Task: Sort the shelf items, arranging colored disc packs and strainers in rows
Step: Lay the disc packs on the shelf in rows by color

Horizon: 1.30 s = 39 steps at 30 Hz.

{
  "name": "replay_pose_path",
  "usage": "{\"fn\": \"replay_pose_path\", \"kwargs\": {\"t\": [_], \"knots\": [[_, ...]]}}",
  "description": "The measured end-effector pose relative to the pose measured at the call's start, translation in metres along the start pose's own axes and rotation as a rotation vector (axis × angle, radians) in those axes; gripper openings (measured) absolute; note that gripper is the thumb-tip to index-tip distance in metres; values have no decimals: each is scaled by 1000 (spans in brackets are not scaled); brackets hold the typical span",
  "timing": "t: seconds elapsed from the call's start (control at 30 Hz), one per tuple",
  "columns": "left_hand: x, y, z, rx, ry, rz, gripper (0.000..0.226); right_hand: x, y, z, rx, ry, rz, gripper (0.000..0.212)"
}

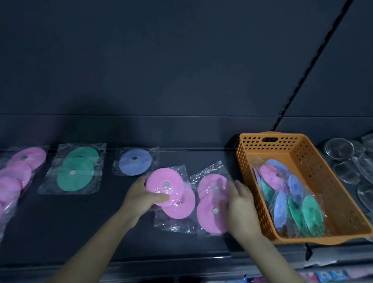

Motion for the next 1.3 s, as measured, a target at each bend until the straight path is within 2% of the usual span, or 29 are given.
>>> {"fn": "replay_pose_path", "kwargs": {"t": [0.07, 0.2, 0.33, 0.43, 0.5, 0.53, 0.63, 0.67, 0.8, 0.87, 0.97, 1.03, 1.13, 1.3], "knots": [[0, 0, -7, 9, -1, -5, 56, -6, 3, 9, -114, 84, -36, 56], [1, -2, -20, -20, -110, -2, 61, -11, 6, 24, -309, 96, -42, 84], [2, -1, -28, -54, -207, -1, 62, -11, -10, 20, -396, 38, -100, 73], [4, -2, -32, -53, -277, 35, 58, -16, -23, 15, -327, 50, -104, 65], [4, -1, -35, -58, -298, 45, 54, -18, -28, 15, -249, 5, -30, 58], [4, -1, -36, -59, -307, 52, 53, -17, -28, 15, -239, -19, 11, 61], [3, 0, -38, -56, -323, 68, 47, -13, -26, 19, -319, 45, 24, 90], [3, 0, -38, -53, -317, 70, 46, -12, -26, 20, -330, 64, 13, 91], [6, 1, -37, 4, -314, 102, 45, -12, -30, 16, -206, -30, -56, 56], [13, 1, -36, 68, -448, 209, 46, -14, -34, 9, -112, -142, -54, 40], [25, 0, -34, 147, -594, 353, 47, -12, -38, -1, -9, -288, 16, 27], [31, 1, -31, 145, -530, 355, 43, -11, -38, -5, 24, -354, 48, 22], [36, 4, -19, 86, -230, 215, 35, -12, -34, -9, 64, -422, 57, 23], [40, 10, 21, -65, -152, 152, 30, -17, -28, -18, 140, -490, 74, 27]]}}
Point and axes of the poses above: each hand's wrist, its own y-axis away from the middle knuckle, its own z-axis out of the palm, x = y × z, the point moved 3 cm from there along -y, towards the middle knuckle, and after that the axes turned 14 degrees about x, right-handed, at the moved point
